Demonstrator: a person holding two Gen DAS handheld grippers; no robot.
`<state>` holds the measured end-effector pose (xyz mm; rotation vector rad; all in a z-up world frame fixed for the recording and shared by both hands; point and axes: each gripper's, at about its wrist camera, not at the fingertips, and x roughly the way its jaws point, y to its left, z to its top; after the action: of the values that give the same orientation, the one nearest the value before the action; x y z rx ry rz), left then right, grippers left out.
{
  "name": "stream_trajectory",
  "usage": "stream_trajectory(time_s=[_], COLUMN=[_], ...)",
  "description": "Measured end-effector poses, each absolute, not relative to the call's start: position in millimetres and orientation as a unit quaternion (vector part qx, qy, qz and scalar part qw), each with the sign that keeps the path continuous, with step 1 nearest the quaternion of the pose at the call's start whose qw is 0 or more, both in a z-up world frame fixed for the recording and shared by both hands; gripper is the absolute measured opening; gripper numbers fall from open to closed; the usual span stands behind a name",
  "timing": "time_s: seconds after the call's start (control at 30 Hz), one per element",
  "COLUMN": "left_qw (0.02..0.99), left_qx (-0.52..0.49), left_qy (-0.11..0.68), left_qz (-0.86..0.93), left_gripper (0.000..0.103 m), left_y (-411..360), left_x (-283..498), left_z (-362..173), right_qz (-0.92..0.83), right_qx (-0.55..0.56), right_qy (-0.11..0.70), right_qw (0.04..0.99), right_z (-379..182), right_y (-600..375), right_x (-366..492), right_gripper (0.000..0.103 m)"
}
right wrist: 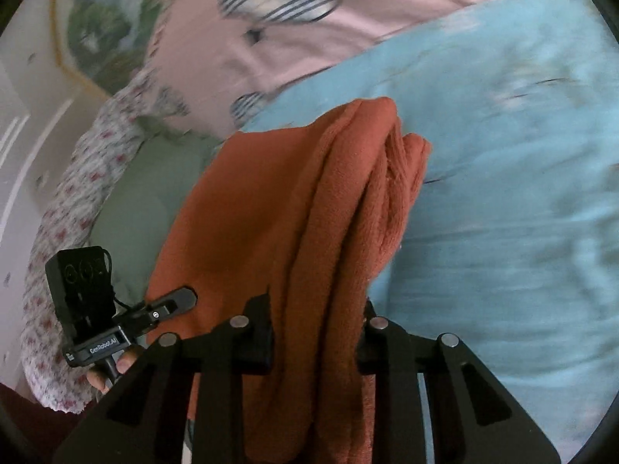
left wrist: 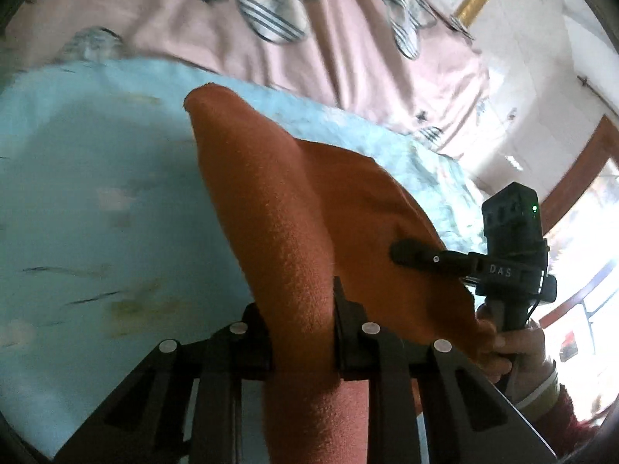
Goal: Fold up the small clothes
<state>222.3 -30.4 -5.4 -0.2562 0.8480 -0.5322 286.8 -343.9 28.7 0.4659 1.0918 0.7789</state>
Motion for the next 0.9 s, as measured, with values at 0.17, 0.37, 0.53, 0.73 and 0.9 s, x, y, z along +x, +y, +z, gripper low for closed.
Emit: stream_trajectory(time_s=[0.17,0.37,0.53,0.73,0.9], left_qw=[0.885,0.877,0.878,0.9,0.909], left_qx=[-0.107,-0.116,-0.12,-0.135,-0.126], left_qy=[0.406,0.439,0.44,0.398,0.38], left_qz=[-0.2,-0.155,-0.142,-0.118,-0.118], left_gripper=[0.022,0.027,0.04,0.039,0.039], left_y=[30.7,64.2,70.5,106.3,120.1], left_x=[202.3,200.3,194.2,156.1,126.8], left_z=[-6.1,-51.2,-60.0,-18.7,3.1], right_qz=[0.37,0.348,0.315,0.274,0.29], right_qx=[0.206,0.213,0.192,0.168,0.137], right_qy=[0.525,0.544,0.548,0.488,0.496], right_qw=[0.738,0.733,0.751,0.812,0.807], right_z=[2.2,-16.9,-4.1,43.3,47.0], right_y=[-290.7,-291.8,-305.6,-338.6,-314.8], right_x=[284.4,278.7,275.8,261.3,273.5], right_gripper=[0.027,0.031,0.049,0.054,0.036])
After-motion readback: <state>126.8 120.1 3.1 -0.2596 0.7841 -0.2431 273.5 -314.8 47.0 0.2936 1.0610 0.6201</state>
